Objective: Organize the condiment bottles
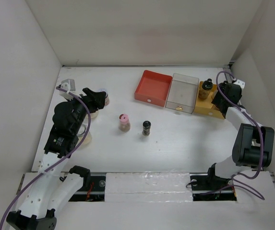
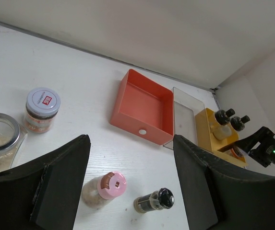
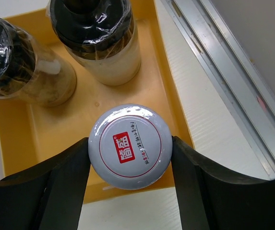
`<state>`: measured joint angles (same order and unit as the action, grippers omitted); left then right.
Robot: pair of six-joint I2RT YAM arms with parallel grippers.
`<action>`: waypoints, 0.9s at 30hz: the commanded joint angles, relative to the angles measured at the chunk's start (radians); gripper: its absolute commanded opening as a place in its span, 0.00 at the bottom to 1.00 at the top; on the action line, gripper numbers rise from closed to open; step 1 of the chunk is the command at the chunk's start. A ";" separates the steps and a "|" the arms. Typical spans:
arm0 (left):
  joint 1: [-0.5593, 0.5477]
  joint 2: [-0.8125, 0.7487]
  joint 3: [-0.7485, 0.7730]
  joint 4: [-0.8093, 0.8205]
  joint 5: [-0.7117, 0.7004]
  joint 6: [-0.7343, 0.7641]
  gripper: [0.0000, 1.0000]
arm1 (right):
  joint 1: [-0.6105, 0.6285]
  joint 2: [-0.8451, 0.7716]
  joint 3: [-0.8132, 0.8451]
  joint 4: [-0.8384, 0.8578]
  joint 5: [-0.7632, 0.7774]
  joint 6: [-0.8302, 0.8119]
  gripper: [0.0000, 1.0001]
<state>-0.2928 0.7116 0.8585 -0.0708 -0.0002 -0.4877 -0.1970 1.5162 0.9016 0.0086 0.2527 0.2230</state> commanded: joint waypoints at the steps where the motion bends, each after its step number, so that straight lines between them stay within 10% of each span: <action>1: 0.001 -0.003 -0.001 0.055 0.016 0.005 0.65 | -0.009 -0.007 0.062 0.131 -0.003 0.019 0.58; 16: 0.001 -0.003 -0.001 0.055 -0.003 0.014 0.65 | 0.030 -0.281 0.126 0.099 -0.090 -0.040 0.86; 22: 0.001 -0.014 -0.001 0.046 -0.034 0.014 0.65 | 0.301 -0.141 0.270 0.136 -0.449 -0.164 0.27; 27: 0.001 -0.044 -0.001 0.028 -0.107 0.014 0.64 | 0.604 0.093 0.456 0.125 -0.516 -0.232 0.39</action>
<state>-0.2928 0.7013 0.8585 -0.0731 -0.0505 -0.4870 0.2802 1.5135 1.2778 0.1219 -0.1303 0.0689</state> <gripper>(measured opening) 0.643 0.361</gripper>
